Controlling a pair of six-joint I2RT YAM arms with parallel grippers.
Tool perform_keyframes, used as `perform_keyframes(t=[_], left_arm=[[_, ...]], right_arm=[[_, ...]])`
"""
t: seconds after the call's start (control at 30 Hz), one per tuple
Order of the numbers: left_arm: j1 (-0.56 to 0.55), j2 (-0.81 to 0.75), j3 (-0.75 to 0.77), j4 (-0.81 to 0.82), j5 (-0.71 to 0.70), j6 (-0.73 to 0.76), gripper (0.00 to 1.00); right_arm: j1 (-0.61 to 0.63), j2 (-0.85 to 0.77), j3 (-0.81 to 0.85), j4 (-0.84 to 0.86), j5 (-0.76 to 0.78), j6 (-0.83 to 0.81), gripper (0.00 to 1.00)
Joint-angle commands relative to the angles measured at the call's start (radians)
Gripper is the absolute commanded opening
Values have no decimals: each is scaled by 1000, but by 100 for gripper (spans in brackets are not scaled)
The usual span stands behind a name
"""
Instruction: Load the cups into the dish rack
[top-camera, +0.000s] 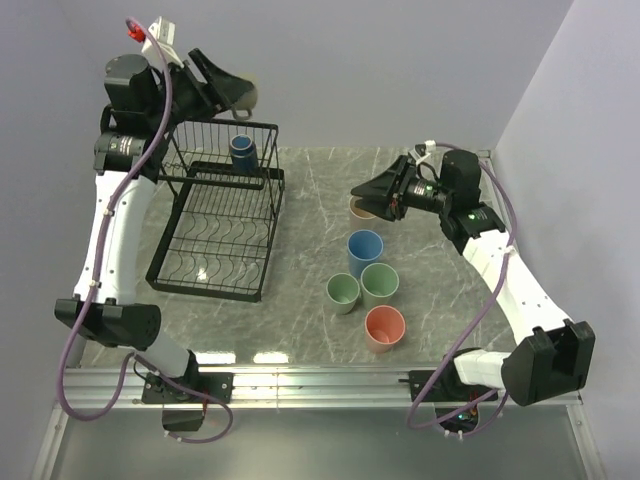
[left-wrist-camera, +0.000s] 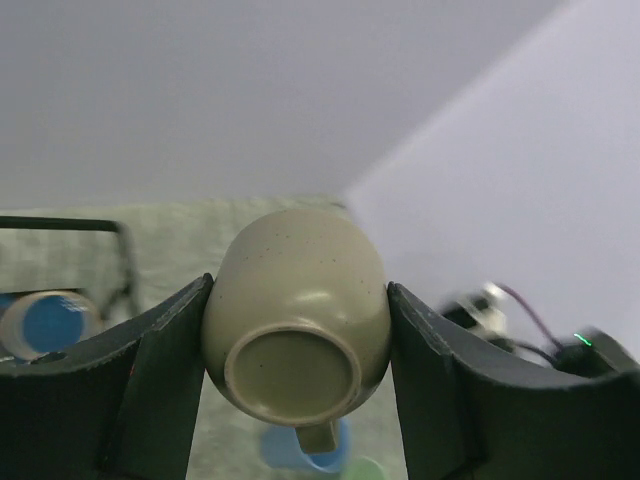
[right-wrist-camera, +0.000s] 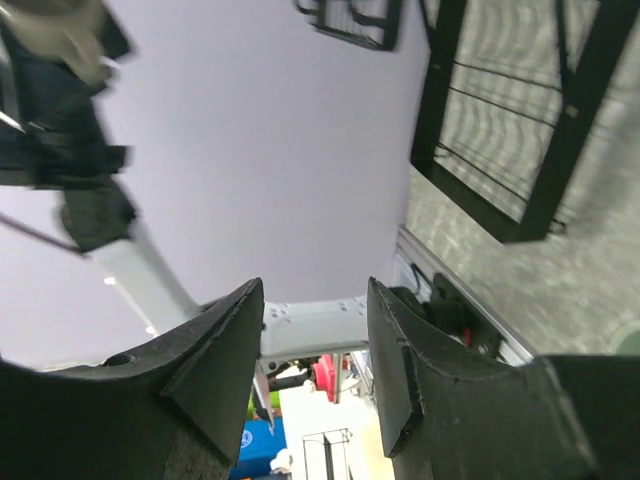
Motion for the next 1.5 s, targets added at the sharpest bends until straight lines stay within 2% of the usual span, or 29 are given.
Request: perform_keyframes(t=[0.0, 0.13, 0.33, 0.47, 0.63, 0.77, 0.93, 1.17, 1.47], left_arm=[[-8, 32, 107, -241, -344, 238, 0], [-7, 115, 136, -304, -542, 335, 0], [-2, 152, 39, -213, -597, 467, 0], [32, 169, -14, -141, -556, 497, 0], [78, 178, -33, -126, -509, 562, 0], [145, 174, -60, -112, -385, 594, 0], [158, 200, -50, -121, -309, 661, 0], [156, 298, 30, -146, -279, 658, 1], [129, 350, 1, -147, -313, 657, 2]], right_arm=[[-8, -53, -19, -56, 14, -64, 52], [-8, -69, -15, -132, 32, -113, 51], [-6, -88, -24, -227, 45, -162, 50], [-5, -94, -35, -304, 54, -200, 50], [-6, -82, -29, -377, 72, -242, 49], [-5, -62, 4, -422, 94, -265, 48], [-5, -46, 5, -420, 111, -256, 48], [-5, -53, -6, -414, 127, -239, 47], [-5, -82, -38, -417, 147, -234, 46]])
